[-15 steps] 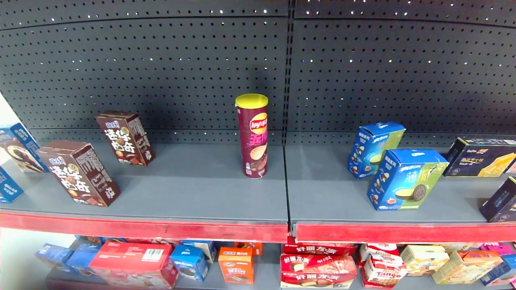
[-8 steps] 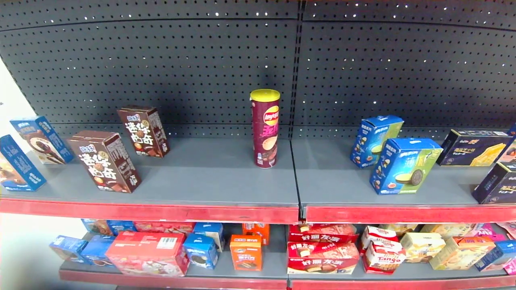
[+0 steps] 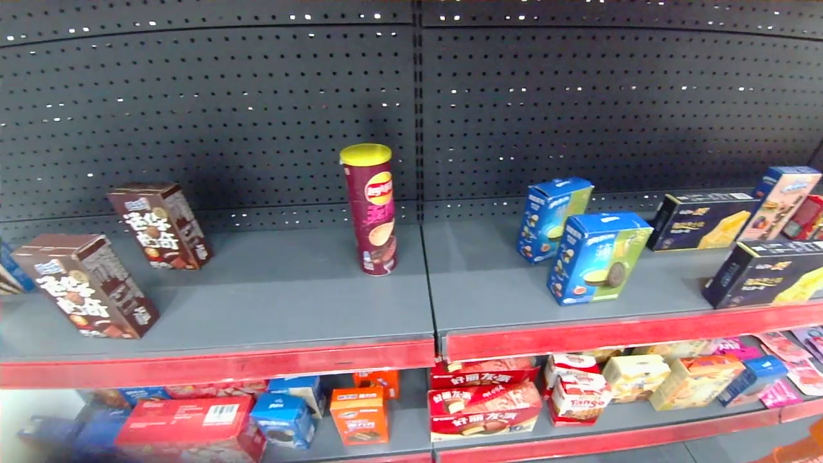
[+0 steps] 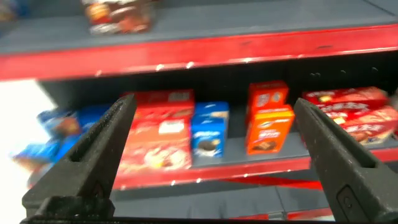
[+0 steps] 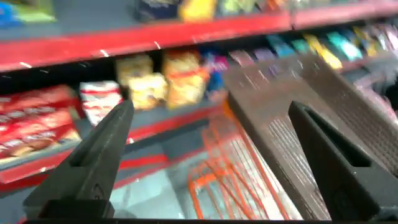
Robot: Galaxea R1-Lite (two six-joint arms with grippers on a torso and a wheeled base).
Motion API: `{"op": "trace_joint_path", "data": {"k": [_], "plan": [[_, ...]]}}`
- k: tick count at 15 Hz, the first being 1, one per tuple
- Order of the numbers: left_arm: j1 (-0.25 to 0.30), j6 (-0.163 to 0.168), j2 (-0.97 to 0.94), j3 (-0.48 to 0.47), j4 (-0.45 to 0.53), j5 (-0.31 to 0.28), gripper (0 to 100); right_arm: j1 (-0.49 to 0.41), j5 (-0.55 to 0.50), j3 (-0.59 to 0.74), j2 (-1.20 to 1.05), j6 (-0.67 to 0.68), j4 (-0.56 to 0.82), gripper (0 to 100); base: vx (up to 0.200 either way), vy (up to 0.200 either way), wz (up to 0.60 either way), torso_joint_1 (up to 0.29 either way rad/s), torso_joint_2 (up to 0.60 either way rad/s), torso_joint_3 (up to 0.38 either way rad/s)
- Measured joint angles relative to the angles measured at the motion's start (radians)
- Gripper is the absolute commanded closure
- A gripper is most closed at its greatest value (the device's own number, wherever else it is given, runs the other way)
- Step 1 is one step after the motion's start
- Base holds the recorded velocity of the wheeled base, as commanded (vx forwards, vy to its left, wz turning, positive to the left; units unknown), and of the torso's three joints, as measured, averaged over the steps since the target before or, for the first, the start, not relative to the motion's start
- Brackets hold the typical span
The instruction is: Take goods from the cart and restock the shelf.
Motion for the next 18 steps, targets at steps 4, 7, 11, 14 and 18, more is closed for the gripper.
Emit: {"op": "trace_joint_path", "data": {"k": [4, 7, 11, 14, 18], "plan": [[-0.001, 0.000, 0.000, 0.000, 0.001, 0.000, 0, -0.001, 0.000, 0.005, -0.001, 0.000, -0.001, 0, 0.000, 0.000, -0.60, 0.002, 0.00, 0.002], [-0.001, 0.000, 0.000, 0.000, 0.001, 0.000, 0, -0.001, 0.000, 0.012, -0.001, 0.000, -0.003, 0, 0.000, 0.000, -0.60, -0.002, 0.00, 0.005], [-0.001, 0.000, 0.000, 0.000, 0.001, 0.000, 0, -0.001, 0.001, 0.050, -0.002, -0.009, -0.085, 0, 0.000, 0.000, -0.30, 0.004, 0.00, -0.001], [-0.001, 0.000, 0.000, 0.000, 0.001, 0.000, 0, 0.000, 0.004, 0.072, -0.003, -0.011, -0.134, 0, 0.000, 0.000, 0.00, 0.000, 0.00, 0.000], [0.000, 0.000, 0.000, 0.000, 0.001, 0.000, 0, -0.001, 0.002, 0.090, -0.003, -0.029, -0.133, 0, 0.000, 0.000, -0.30, 0.000, 0.00, 0.001]]}}
